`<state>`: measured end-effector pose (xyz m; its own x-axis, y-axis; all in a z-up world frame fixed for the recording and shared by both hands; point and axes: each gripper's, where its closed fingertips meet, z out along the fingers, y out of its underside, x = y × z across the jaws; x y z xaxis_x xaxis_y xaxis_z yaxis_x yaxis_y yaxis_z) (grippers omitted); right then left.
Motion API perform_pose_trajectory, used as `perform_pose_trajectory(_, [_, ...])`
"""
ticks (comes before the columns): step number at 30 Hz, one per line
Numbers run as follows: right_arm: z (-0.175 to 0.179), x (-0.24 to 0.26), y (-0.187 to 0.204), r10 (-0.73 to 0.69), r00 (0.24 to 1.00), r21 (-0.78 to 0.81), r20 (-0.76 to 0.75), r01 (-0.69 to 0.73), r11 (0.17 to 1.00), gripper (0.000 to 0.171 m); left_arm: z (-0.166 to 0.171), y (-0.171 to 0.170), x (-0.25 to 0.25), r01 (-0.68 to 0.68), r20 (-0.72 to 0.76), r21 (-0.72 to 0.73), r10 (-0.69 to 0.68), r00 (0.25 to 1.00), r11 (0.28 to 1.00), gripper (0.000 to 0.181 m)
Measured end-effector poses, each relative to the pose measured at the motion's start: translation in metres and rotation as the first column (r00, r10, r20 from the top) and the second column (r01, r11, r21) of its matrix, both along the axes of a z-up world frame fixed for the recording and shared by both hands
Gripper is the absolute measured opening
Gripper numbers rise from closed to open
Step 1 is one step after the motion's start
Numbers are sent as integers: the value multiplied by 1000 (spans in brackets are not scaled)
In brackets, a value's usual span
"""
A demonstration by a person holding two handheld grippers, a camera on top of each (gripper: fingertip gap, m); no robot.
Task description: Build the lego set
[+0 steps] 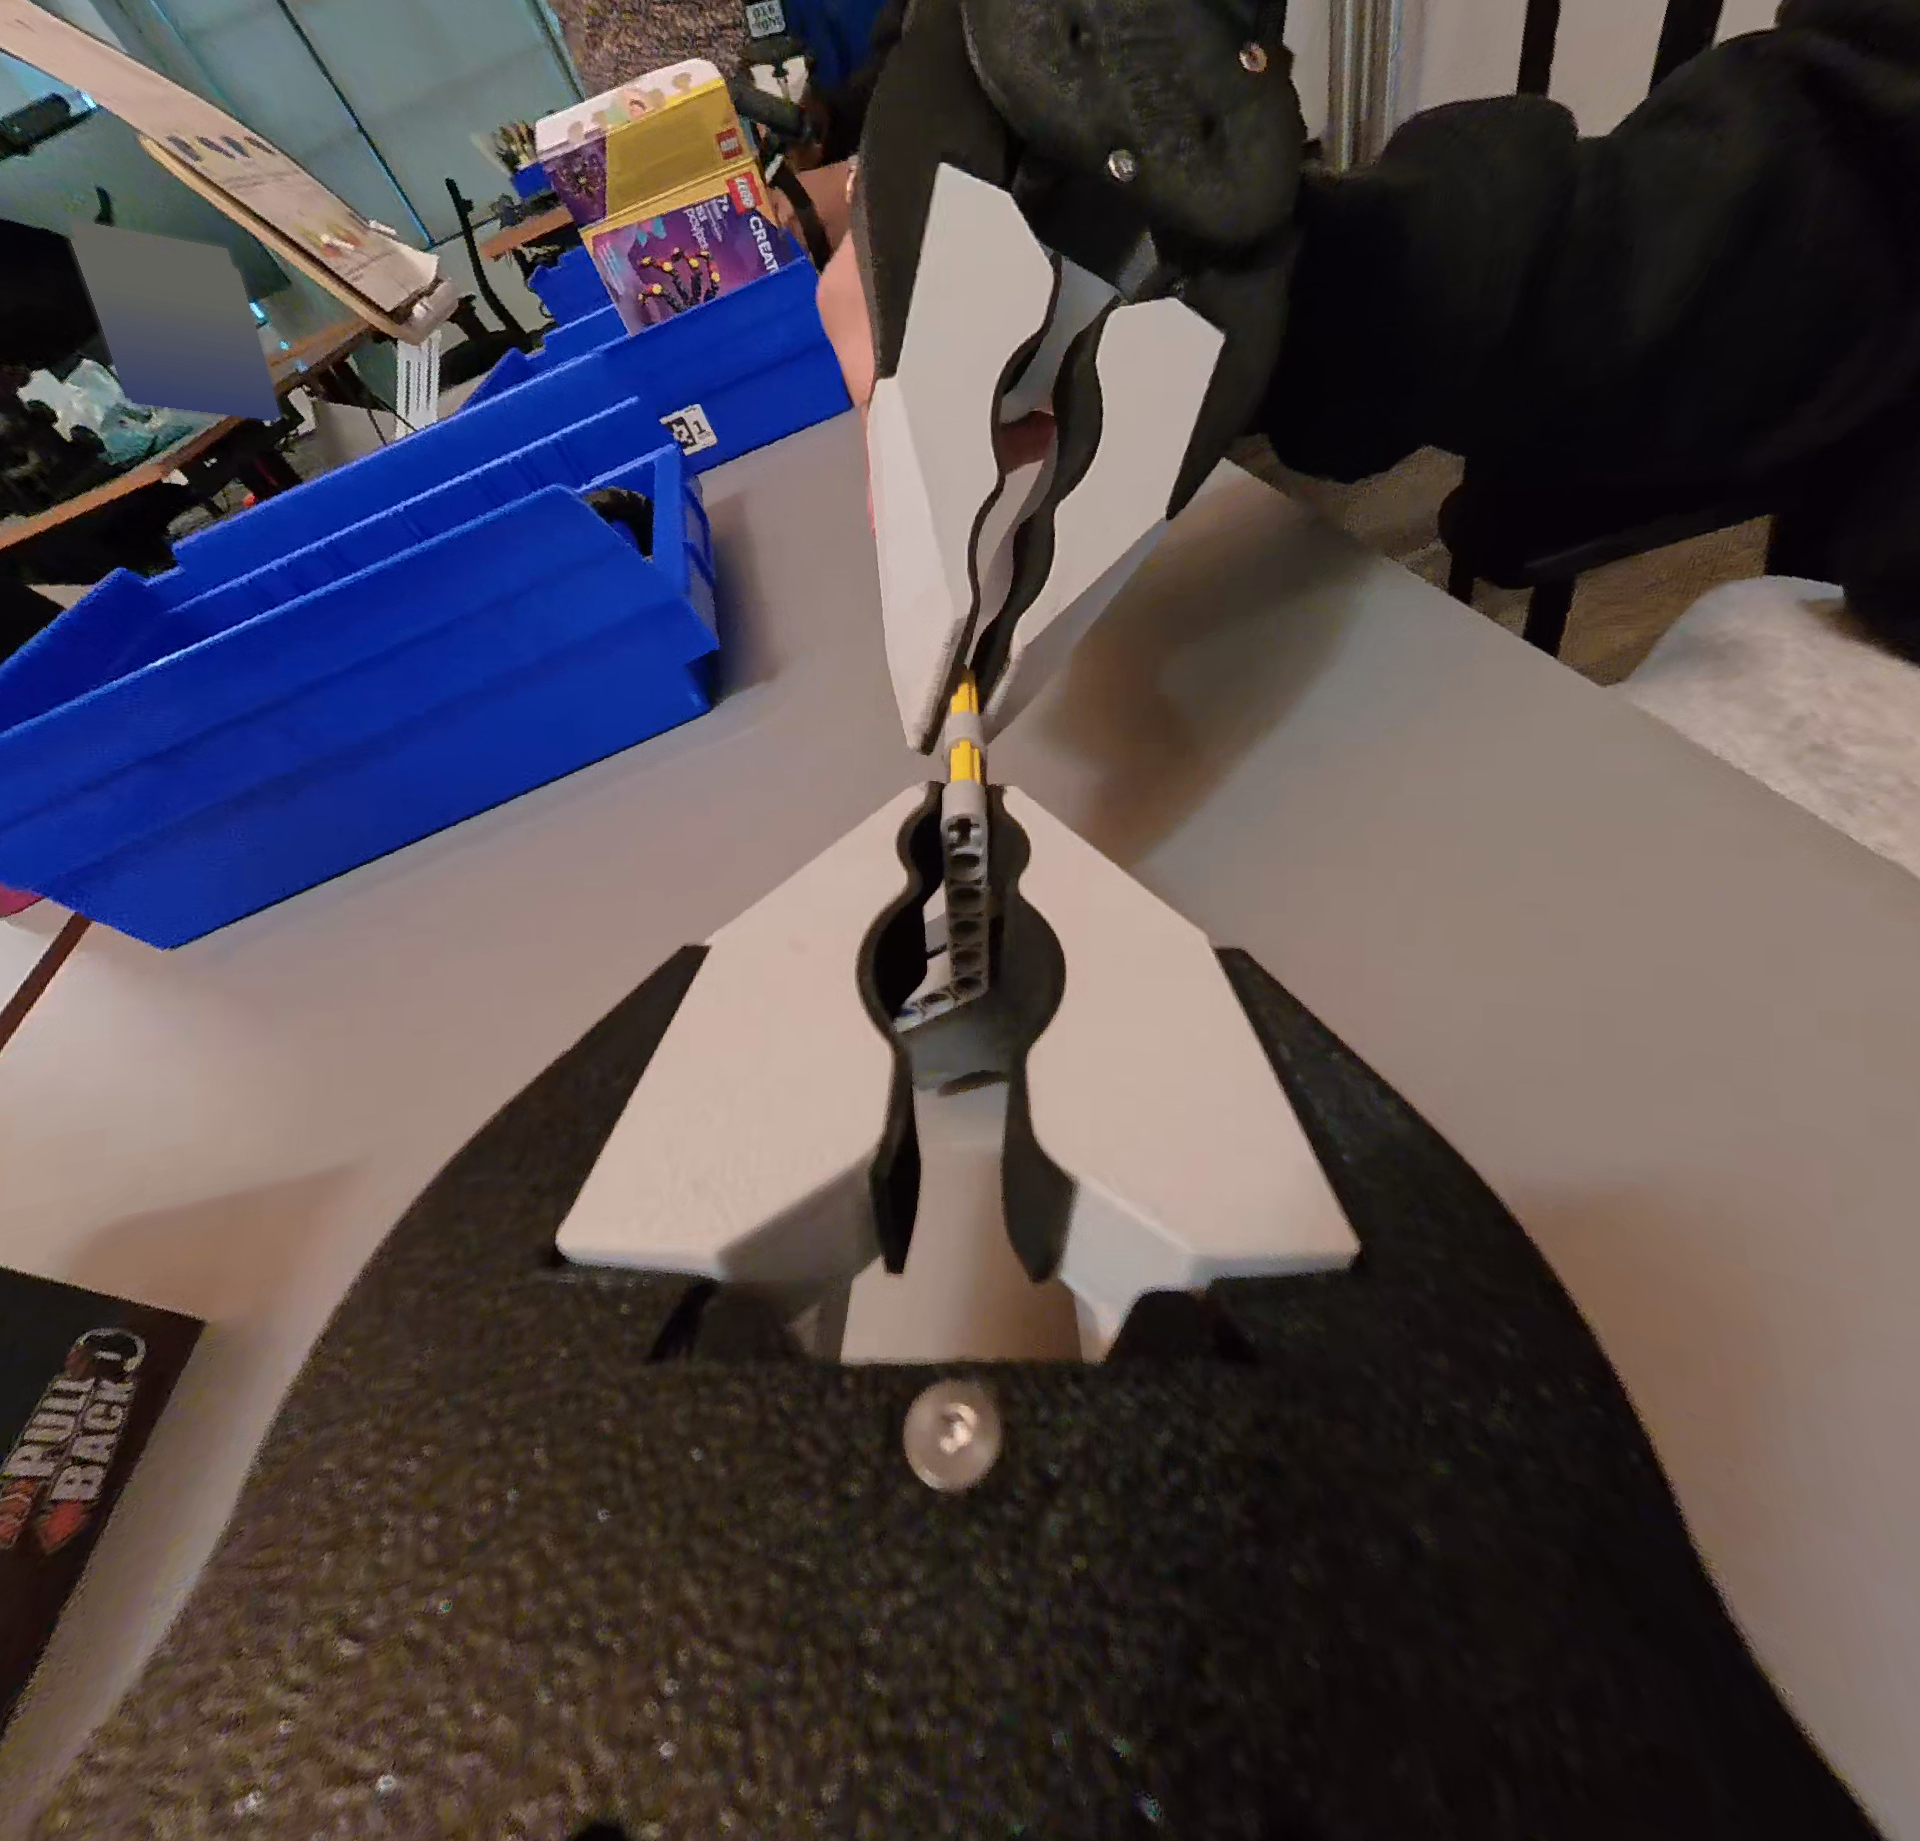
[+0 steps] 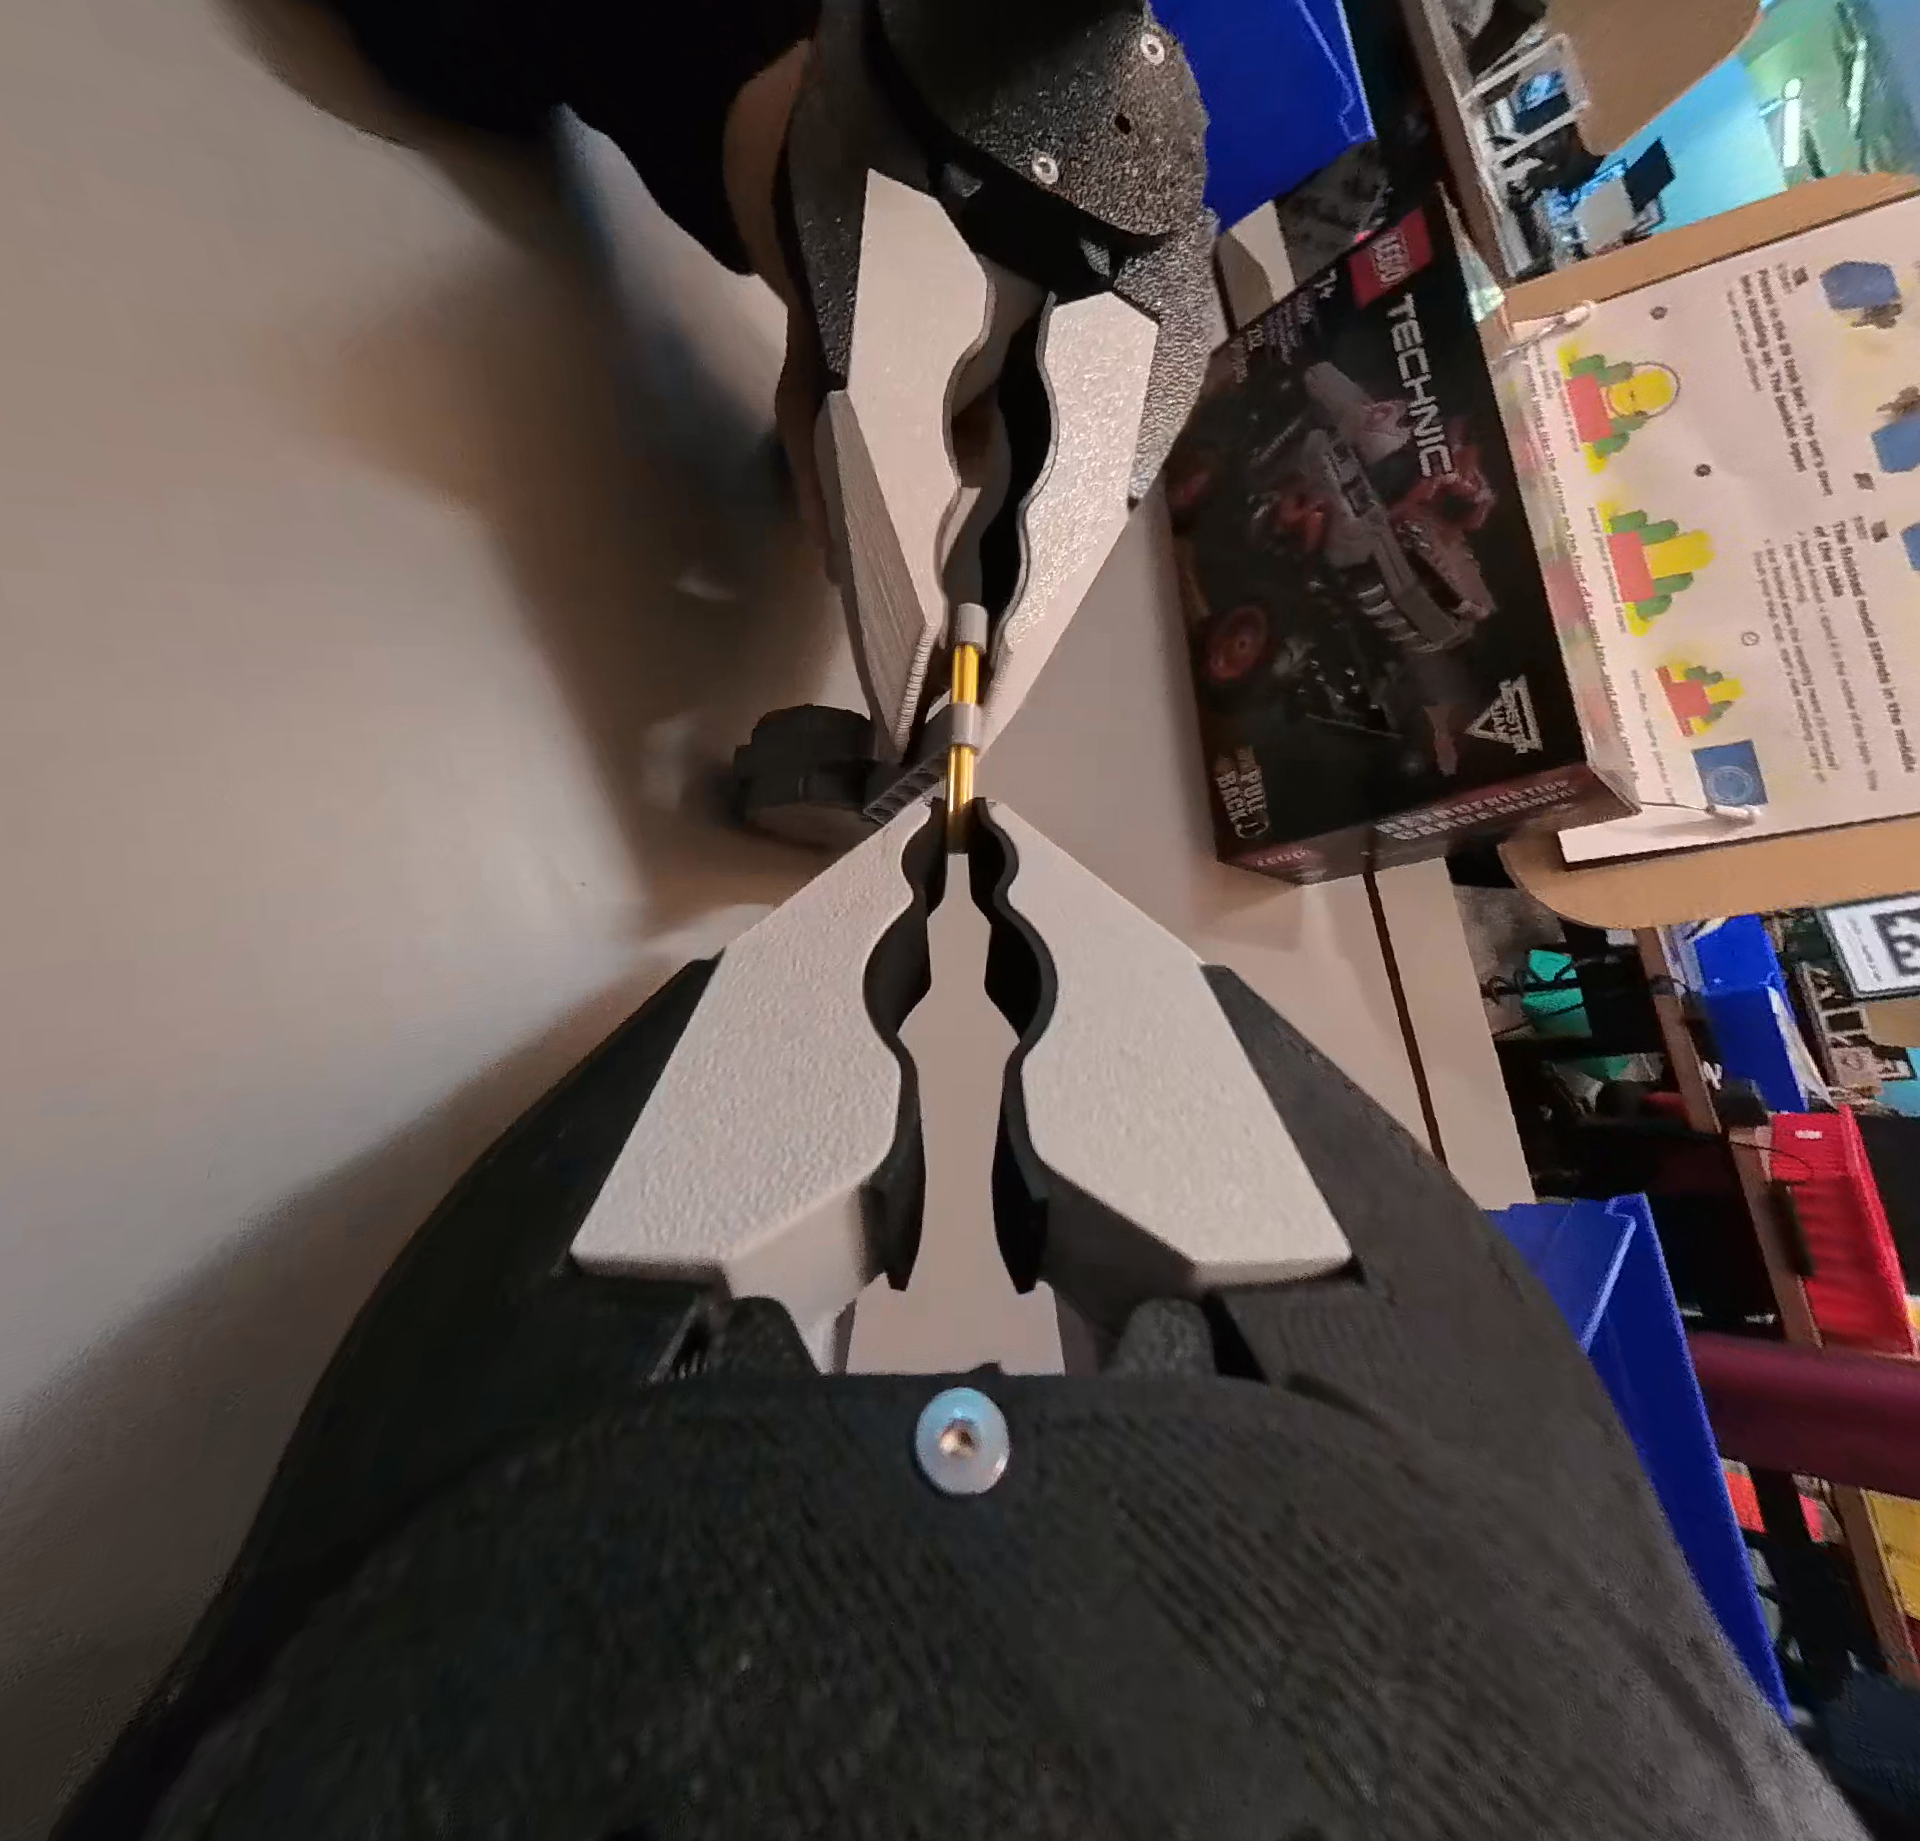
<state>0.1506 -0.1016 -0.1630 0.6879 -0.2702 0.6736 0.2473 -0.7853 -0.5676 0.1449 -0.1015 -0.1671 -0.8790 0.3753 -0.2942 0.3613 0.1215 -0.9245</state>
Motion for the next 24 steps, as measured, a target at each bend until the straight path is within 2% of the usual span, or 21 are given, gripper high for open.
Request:
perform_pose_trajectory(9, [4, -1, 1, -11, 1000, 15, 10, 10, 1000, 3, 3, 0, -1, -30, 12, -31, 30, 999, 999, 5])
perform_pose_trajectory(16, [5, -1, 3, -5, 1000, 77, -14, 6, 997, 3, 1, 0, -5, -55, 32, 21, 54, 998, 998, 20])
perform_pose_trajectory(18, [6, -1, 4, -5, 1000, 76, -16, 7, 997, 3, -1, -1, -7, -57, 57, 38, 55, 997, 998, 20])
perform_pose_trajectory(20, [6, -3, 7, 8, 1000, 67, -25, -7, 998, 3, -1, -2, -4, -78, 87, 35, 75, 993, 996, 8])
perform_pose_trajectory(24, [4, -6, 6, 35, 999, 97, -34, -31, 995, 3, -3, -3, -5, -74, 73, 47, 70, 995, 996, 4])
